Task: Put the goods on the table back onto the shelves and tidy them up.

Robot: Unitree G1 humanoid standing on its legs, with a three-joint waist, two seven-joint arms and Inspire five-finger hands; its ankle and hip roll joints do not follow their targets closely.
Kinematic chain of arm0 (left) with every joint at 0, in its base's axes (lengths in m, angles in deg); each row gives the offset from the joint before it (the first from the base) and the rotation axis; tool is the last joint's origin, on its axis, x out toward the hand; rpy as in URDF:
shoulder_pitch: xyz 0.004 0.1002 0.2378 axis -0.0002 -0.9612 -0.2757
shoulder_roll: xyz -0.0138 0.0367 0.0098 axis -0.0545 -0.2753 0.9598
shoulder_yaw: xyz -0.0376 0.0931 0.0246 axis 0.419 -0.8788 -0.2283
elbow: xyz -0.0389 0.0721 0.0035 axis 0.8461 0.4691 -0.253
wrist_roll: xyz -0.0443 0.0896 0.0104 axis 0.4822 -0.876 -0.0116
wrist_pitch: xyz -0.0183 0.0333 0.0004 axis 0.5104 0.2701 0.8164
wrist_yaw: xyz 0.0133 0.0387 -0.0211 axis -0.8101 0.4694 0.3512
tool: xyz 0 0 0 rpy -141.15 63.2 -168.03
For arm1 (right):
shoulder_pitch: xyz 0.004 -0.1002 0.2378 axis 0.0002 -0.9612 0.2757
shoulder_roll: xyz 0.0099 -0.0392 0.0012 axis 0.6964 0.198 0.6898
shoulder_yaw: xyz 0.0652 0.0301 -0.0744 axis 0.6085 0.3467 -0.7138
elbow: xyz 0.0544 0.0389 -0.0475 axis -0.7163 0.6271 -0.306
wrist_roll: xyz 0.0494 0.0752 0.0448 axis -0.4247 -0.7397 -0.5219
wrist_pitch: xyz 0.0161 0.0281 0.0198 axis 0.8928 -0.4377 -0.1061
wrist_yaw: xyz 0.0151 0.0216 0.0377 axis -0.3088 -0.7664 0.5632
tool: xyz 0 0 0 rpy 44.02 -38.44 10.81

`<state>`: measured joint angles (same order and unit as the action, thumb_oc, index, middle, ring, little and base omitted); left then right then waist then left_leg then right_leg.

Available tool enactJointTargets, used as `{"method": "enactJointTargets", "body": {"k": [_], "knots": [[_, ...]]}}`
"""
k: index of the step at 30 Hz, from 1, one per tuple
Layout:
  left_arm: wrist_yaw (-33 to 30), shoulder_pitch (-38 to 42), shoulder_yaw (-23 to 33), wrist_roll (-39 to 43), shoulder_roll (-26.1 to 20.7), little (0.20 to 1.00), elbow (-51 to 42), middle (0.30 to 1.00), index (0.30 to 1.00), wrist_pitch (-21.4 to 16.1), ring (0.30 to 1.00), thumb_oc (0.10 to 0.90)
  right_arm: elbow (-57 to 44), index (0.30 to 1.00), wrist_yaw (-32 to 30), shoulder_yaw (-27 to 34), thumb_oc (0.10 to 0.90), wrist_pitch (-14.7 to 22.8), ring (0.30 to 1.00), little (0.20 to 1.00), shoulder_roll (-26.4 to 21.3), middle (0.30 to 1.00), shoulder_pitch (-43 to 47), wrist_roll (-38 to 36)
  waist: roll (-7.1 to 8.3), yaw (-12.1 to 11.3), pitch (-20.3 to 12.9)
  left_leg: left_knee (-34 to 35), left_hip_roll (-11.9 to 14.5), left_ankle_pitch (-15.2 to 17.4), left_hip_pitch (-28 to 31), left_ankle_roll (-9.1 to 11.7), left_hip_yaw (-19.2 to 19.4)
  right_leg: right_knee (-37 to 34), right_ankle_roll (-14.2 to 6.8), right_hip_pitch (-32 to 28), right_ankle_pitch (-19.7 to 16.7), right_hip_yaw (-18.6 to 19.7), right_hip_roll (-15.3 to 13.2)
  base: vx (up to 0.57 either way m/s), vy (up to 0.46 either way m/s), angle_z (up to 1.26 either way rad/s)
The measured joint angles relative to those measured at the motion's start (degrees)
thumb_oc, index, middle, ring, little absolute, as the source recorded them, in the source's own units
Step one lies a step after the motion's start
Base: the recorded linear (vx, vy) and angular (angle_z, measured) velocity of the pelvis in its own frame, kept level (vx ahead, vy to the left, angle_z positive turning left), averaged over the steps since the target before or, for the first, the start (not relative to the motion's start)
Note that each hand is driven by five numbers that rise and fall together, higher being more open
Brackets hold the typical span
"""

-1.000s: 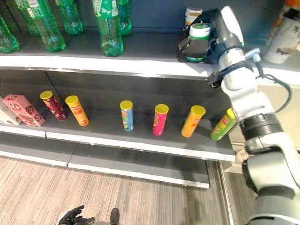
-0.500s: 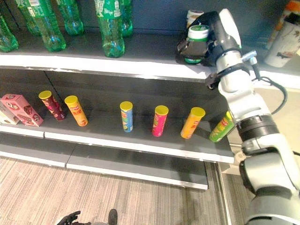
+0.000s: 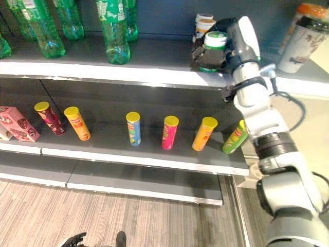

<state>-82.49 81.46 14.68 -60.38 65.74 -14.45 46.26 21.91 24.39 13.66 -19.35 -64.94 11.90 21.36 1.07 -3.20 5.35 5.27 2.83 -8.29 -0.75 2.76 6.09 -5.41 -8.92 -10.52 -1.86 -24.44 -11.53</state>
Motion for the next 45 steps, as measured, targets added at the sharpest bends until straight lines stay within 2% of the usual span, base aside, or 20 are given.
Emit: {"method": "enactJointTargets", "body": {"k": [12,45], "knots": [[0.16,0.84,-0.39,0.14,0.31,0.9,0.66,0.9,0.9,0.29,0.9,0.8,0.01,0.9,0.0,-0.42,0.8,-0.07,0.9,0.9,0.08,0.9,0.01,0.2,-0.05,0.99,-0.01,0.28,0.22,0.11,0.24,0.03,0.71,-0.01,-0.01,0.2,0.02,0.94,-0.13,0.0,0.0,-0.03],[1.14,0.55,-0.31,0.52,0.33,0.9,0.61,0.9,0.9,0.29,0.9,0.8,0.56,0.9,-0.07,-0.49,0.8,-0.14,0.9,0.9,0.09,0.9,0.01,0.99,-0.87,0.74,-0.01,0.27,0.21,0.12,0.24,0.04,0.7,-0.02,-0.02,0.19,0.03,0.95,-0.1,0.0,0.0,0.0]]}}
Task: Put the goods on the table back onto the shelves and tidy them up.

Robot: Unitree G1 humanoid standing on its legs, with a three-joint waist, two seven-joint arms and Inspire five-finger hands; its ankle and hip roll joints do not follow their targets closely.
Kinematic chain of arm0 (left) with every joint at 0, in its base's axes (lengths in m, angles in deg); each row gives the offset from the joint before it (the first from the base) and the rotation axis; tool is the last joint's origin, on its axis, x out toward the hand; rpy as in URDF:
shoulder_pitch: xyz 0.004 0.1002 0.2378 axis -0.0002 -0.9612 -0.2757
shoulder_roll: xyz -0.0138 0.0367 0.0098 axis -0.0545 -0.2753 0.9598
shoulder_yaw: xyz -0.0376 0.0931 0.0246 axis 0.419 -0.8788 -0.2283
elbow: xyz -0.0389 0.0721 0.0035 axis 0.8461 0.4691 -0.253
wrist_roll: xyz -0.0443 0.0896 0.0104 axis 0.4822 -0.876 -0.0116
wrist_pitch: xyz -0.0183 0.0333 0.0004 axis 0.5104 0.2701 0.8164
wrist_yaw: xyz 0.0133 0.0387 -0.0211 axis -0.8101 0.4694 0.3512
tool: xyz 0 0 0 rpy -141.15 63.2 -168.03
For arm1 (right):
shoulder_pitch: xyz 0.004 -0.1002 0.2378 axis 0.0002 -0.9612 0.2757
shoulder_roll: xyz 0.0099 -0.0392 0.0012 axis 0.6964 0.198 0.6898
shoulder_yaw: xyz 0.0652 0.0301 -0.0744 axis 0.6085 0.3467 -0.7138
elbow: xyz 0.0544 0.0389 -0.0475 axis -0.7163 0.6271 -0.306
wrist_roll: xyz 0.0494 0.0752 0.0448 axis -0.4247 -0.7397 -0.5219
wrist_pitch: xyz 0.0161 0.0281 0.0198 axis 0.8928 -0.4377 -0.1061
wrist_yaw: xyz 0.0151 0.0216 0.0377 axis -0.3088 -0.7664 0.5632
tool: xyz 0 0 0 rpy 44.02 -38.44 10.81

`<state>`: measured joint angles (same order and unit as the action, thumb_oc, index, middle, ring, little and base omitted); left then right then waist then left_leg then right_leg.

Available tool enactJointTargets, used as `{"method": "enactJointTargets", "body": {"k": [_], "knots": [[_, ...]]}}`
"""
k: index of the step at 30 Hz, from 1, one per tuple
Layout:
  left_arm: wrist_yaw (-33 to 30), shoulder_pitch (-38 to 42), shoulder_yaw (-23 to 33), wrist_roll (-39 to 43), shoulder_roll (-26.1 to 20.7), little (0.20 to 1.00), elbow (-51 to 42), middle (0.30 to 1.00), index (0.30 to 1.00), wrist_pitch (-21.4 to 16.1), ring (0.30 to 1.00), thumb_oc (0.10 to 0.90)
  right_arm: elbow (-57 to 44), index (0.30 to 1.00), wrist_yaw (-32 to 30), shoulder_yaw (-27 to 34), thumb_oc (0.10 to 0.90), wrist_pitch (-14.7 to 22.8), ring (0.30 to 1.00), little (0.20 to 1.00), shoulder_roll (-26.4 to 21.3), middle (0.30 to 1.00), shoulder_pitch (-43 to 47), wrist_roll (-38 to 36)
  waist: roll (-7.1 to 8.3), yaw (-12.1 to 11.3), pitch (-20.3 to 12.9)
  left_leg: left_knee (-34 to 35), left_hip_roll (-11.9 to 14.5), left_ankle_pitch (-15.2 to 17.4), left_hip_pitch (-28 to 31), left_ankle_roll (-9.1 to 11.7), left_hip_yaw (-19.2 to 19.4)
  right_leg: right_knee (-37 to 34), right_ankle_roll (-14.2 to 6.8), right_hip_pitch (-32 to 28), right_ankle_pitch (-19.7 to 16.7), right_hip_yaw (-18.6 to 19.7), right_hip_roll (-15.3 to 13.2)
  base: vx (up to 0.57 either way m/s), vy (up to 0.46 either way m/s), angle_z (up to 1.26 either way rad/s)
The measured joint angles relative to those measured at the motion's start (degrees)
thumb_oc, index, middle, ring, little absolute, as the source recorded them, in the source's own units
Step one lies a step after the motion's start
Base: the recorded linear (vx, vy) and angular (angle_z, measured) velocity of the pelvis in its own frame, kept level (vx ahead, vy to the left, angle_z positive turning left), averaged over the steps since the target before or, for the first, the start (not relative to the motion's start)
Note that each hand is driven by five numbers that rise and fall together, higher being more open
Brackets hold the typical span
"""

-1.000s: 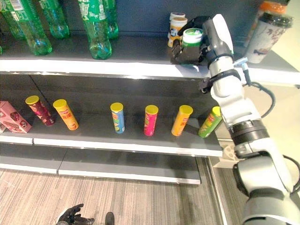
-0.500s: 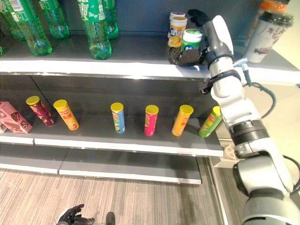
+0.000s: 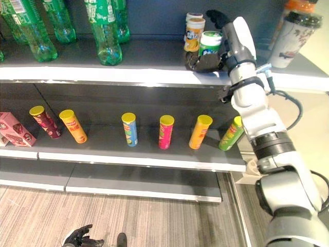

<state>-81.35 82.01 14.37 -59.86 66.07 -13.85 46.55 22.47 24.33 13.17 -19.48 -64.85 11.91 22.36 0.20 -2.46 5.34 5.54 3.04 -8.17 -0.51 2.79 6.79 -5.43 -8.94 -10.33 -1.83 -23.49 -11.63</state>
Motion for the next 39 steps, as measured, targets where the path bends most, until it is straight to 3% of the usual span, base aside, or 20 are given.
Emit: {"method": "enactJointTargets", "body": {"k": [39], "knots": [[0.01,-1.16,0.05,1.48,0.0,0.9,-0.34,0.9,0.9,0.0,0.9,0.8,0.74,0.9,-2.13,0.21,0.8,-0.04,0.9,0.9,2.12,0.9,0.14,-0.4,-0.82,-0.48,-0.33,0.0,-0.16,-0.07,-0.27,0.07,-0.84,0.0,-0.1,-0.25,0.07,-1.03,-0.05,0.0,0.0,0.01]]}}
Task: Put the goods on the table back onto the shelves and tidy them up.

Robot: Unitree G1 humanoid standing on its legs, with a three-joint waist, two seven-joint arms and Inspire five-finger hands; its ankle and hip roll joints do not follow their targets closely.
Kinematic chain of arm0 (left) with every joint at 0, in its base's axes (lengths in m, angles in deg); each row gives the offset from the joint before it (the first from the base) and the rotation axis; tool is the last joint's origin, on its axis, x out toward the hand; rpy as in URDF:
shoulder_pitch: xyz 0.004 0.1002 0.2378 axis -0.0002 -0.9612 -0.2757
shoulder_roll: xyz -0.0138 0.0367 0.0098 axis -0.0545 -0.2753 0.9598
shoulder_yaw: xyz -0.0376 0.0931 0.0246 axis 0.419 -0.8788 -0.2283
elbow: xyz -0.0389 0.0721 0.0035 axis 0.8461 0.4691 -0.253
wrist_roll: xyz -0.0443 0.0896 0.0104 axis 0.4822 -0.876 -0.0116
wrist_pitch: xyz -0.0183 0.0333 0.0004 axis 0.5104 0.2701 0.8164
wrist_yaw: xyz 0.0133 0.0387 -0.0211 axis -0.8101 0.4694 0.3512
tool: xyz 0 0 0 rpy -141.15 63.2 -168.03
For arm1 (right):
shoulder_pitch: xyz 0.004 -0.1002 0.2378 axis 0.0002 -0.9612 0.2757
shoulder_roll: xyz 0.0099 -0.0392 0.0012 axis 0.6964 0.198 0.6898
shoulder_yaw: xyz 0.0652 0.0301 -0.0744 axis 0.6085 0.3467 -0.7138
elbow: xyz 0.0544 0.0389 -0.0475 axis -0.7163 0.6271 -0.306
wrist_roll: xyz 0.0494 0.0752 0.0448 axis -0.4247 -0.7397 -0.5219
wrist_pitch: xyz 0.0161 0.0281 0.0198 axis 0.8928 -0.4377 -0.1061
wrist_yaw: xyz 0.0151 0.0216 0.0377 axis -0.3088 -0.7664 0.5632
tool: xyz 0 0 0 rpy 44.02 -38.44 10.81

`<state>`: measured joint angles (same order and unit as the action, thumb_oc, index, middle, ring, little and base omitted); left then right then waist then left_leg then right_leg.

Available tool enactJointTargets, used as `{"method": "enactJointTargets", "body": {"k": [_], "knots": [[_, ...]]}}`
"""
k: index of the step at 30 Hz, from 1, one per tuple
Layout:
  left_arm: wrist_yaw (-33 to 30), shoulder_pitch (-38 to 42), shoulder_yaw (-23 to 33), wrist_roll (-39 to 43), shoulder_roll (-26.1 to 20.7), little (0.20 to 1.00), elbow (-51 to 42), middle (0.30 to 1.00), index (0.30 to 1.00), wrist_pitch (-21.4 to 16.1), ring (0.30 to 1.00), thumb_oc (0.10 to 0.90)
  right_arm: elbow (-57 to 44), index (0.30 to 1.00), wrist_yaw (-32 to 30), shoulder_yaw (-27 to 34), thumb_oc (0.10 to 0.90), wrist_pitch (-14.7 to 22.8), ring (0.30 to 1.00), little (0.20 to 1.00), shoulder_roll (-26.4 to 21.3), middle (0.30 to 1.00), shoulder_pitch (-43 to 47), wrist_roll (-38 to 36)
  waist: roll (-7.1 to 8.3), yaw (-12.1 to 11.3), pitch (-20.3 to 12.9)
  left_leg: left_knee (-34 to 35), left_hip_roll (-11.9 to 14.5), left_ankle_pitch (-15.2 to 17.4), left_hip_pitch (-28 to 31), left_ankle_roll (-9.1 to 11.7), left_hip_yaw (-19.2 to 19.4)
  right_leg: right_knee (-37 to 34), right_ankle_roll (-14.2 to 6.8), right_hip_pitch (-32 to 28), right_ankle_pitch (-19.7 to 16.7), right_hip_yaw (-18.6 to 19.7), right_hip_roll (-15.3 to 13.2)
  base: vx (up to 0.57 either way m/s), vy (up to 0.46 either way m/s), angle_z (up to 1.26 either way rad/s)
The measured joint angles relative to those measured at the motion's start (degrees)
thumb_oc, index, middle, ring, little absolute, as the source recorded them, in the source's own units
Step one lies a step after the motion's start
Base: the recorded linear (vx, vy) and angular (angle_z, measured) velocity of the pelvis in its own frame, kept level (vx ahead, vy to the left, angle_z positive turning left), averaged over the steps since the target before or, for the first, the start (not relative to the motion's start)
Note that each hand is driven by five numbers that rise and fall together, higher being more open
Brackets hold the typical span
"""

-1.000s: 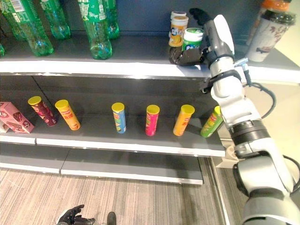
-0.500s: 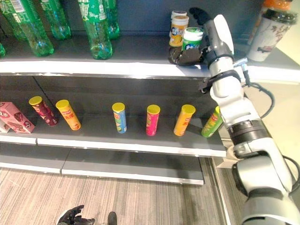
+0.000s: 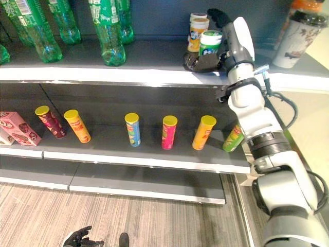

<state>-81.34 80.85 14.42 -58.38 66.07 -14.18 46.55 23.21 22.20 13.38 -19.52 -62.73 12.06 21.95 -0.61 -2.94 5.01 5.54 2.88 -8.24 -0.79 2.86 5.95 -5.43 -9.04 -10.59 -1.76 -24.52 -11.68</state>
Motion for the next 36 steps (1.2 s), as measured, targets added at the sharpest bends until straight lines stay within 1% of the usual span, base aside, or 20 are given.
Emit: {"method": "enactJointTargets", "body": {"k": [8,14,19,23,26,27,28,29,31,32,33,36], "knots": [[0.0,0.16,0.0,0.07,0.0,0.9,-0.12,0.9,0.9,0.0,0.9,0.8,1.67,0.9,-0.23,0.34,0.8,-0.03,0.9,0.9,1.04,0.9,0.26,-1.27,-0.09,-1.17,-0.05,0.01,-0.02,0.0,-0.04,0.0,-0.05,0.01,-0.01,-0.04,0.0,-0.08,0.05,0.0,0.0,0.0],[0.0,0.0,0.0,0.11,0.0,0.9,-0.14,0.9,0.9,0.0,0.9,0.8,1.98,0.9,-1.19,0.35,0.8,-0.2,0.9,0.9,1.1,0.9,0.54,-1.04,-0.08,-1.24,-0.05,0.01,-0.19,0.0,-0.11,0.0,-0.16,0.01,-0.01,-0.05,0.01,-0.22,0.07,0.0,0.0,0.0],[-0.01,0.13,0.0,0.11,0.0,0.9,-0.23,0.9,0.9,0.01,0.9,0.8,1.97,0.9,-1.56,0.35,0.8,-1.32,0.9,0.9,0.72,0.9,1.18,1.89,-0.04,-1.1,-0.03,0.01,-0.21,0.0,-0.25,0.0,-0.21,0.01,-0.03,0.05,0.02,-0.26,0.06,0.0,0.0,0.0],[-0.03,0.49,0.0,0.1,0.0,0.9,-0.23,0.9,0.9,0.03,0.9,0.8,0.9,0.9,-3.1,0.55,0.8,-2.36,0.9,0.9,0.88,0.9,1.55,4.99,-0.04,-0.64,-0.02,0.01,-0.24,0.01,-0.4,-0.01,-0.15,0.01,-0.12,0.27,0.08,-0.21,-0.26,0.0,0.0,0.0],[-0.04,0.43,0.01,0.1,0.01,0.9,-0.22,0.9,0.9,0.06,0.9,0.8,-3.03,0.9,-3.63,0.66,0.8,-2.59,0.9,0.9,0.89,0.9,1.04,5.12,-0.09,-0.1,0.03,0.01,-0.39,0.02,-0.42,-0.02,-0.07,0.01,-0.18,0.34,0.12,-0.2,-0.44,0.0,0.0,0.0],[-0.06,0.65,0.29,0.08,0.07,0.9,-0.22,0.9,0.9,0.08,0.9,0.8,-5.49,0.9,-3.67,1.6,0.8,-2.86,0.9,0.9,0.95,0.9,0.41,5.13,-0.06,0.49,0.06,0.02,-0.47,0.04,-0.4,-0.03,-0.08,0.0,-0.26,0.3,0.18,-0.21,-0.52,0.0,0.0,0.0],[-0.08,0.7,0.36,0.08,0.1,0.9,-0.22,0.9,0.9,0.08,0.9,0.8,-8.89,0.9,-3.8,2.98,0.8,-2.75,0.9,0.9,1.03,0.9,-0.8,5.13,-0.01,0.5,0.13,0.0,-0.54,0.04,-0.41,-0.04,-0.06,0.01,-0.27,0.31,0.18,-0.21,-0.56,0.0,0.0,0.0],[-0.09,0.66,0.34,0.06,0.13,0.9,-0.21,0.9,0.9,0.09,0.9,0.8,-11.03,0.9,-3.96,3.05,0.8,-2.06,0.9,0.9,1.09,0.9,-0.94,5.13,-0.02,0.76,0.16,-0.01,-0.62,0.04,-0.38,-0.04,-0.03,0.01,-0.28,0.29,0.19,-0.2,-0.56,0.0,0.0,0.0],[-0.1,0.89,0.35,0.06,0.14,0.9,-0.23,0.9,0.9,0.09,0.9,0.8,-13.93,0.9,-3.92,3.59,0.8,-2.03,0.9,0.9,1.17,0.9,-1.22,4.92,0.11,0.91,0.24,0.0,-0.63,0.04,-0.34,-0.04,-0.01,0.01,-0.29,0.27,0.2,-0.19,-0.57,0.0,0.0,0.0],[-0.11,1.52,0.37,0.06,0.17,0.9,-0.22,0.9,0.9,0.1,0.9,0.8,-15.85,0.9,-3.91,4.36,0.8,-1.75,0.9,0.9,1.3,0.9,-1.69,4.81,0.24,0.89,0.33,0.0,-0.59,0.04,-0.34,-0.04,-0.01,0.01,-0.29,0.27,0.2,-0.18,-0.58,0.0,0.0,0.0],[-0.16,1.8,0.37,0.06,0.3,0.9,-0.18,0.9,0.9,0.09,0.9,0.8,-18.88,0.9,-3.71,4.45,0.8,-1.46,0.9,0.9,1.63,0.9,-1.79,3.15,0.43,0.98,0.44,0.01,-0.56,0.05,-0.27,-0.02,0.03,0.01,-0.29,0.21,0.2,-0.14,-0.6,0.0,0.0,0.0],[-0.24,1.98,0.47,0.06,0.76,0.9,-0.17,0.9,0.9,0.09,0.9,0.8,-23.38,0.9,-3.06,4.49,0.8,1.21,0.9,0.9,2.54,0.9,-1.85,0.72,0.98,1.14,0.77,0.02,-0.56,0.12,-0.11,-0.02,0.14,0.01,-0.29,0.07,0.19,-0.05,-0.64,0.0,0.0,0.0]]}}
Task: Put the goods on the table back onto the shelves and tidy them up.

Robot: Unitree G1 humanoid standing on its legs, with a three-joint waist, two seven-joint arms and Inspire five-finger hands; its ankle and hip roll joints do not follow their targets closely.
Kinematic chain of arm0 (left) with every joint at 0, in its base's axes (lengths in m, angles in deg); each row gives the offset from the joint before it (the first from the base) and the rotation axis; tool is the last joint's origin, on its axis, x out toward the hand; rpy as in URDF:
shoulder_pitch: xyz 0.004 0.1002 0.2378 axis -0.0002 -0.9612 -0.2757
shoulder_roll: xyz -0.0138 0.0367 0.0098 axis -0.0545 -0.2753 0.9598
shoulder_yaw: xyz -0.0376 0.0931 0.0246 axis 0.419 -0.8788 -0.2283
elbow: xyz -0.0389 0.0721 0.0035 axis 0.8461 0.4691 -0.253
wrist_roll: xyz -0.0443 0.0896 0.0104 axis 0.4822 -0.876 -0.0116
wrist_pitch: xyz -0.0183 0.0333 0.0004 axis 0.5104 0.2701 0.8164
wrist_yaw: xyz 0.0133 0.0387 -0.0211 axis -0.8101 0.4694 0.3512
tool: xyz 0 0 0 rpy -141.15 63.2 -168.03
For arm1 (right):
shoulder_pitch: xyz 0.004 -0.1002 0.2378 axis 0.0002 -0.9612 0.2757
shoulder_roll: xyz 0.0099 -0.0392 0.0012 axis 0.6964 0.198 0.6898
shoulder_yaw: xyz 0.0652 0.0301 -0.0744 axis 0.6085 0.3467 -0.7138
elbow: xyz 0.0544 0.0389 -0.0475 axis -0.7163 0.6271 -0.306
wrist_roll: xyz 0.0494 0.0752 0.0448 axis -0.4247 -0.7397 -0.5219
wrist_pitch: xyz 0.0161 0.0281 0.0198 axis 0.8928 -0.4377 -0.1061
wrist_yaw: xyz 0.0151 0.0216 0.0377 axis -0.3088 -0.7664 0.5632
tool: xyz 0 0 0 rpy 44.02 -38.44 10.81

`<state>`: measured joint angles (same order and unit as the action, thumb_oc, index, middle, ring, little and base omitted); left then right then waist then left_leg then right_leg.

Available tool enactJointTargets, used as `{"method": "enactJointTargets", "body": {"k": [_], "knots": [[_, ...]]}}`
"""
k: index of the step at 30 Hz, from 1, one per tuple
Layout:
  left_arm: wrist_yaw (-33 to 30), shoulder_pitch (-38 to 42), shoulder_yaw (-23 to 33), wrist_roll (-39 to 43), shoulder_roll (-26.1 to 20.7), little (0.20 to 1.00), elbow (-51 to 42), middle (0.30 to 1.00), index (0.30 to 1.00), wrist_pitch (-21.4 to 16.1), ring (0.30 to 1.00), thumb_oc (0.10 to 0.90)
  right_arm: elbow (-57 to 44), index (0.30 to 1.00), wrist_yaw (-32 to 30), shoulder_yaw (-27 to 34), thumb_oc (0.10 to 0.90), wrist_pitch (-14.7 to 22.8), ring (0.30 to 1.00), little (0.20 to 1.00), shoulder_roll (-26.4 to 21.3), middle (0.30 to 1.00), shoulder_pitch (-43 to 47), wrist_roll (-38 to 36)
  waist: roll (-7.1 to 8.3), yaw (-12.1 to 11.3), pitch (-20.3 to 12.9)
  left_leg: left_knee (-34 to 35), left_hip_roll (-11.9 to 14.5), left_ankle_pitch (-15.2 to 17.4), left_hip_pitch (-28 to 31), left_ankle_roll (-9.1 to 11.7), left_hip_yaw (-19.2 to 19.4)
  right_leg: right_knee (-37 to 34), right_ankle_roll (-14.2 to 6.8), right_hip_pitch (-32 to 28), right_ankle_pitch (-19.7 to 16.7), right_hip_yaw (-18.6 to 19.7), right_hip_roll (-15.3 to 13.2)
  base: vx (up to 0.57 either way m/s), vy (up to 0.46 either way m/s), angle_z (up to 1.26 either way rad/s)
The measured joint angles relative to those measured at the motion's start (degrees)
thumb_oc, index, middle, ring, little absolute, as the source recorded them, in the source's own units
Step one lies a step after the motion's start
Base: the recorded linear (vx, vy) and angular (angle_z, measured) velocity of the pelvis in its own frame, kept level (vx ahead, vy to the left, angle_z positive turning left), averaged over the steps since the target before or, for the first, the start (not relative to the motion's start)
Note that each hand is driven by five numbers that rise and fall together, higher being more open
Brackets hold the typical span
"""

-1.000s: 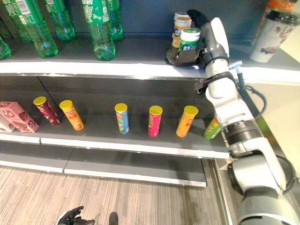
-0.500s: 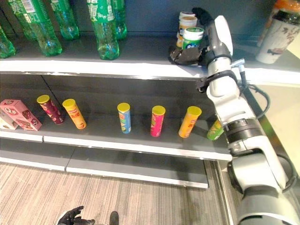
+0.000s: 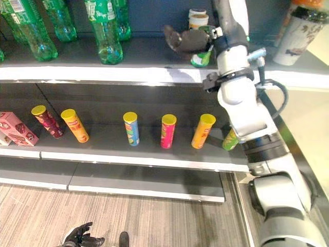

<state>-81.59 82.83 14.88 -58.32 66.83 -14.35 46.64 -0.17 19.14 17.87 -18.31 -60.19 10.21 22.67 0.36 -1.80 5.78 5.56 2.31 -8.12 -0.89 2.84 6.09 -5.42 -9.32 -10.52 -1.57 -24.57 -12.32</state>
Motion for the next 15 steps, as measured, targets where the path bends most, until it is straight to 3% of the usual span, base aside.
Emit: {"method": "enactJointTargets", "body": {"k": [4,8,15], "knots": [[-0.07,0.26,1.1,0.0,0.46,0.9,0.11,0.9,0.9,0.01,0.9,0.8,-3.0,0.9,0.45,1.35,0.8,1.87,0.9,0.9,-0.02,0.9,-0.02,-1.1,1.02,0.07,0.59,0.0,-0.07,0.08,0.06,-0.11,0.06,0.01,0.0,-0.08,0.0,0.04,-0.08,0.0,0.0,0.0],[-0.31,0.27,1.25,-0.03,0.48,0.9,0.29,0.9,0.9,0.06,0.9,0.8,-7.77,0.9,0.4,6.45,0.8,3.15,0.9,0.9,-0.64,0.9,-1.51,-2.43,1.69,0.35,0.96,-0.04,-0.29,0.14,-0.01,-0.21,0.1,0.03,0.0,0.0,0.0,0.03,-0.12,0.0,0.0,0.0],[-1.12,0.59,1.69,-0.51,0.66,0.9,0.44,0.9,0.9,0.39,0.9,0.8,-18.76,0.9,0.49,14.01,0.8,6.75,0.9,0.9,-8.91,0.9,-8.59,-5.89,2.72,3.59,1.44,-0.16,0.09,0.68,0.43,-0.04,2.78,0.04,-0.13,1.13,-0.14,2.72,-0.21,-0.01,0.026,-0.19]]}}
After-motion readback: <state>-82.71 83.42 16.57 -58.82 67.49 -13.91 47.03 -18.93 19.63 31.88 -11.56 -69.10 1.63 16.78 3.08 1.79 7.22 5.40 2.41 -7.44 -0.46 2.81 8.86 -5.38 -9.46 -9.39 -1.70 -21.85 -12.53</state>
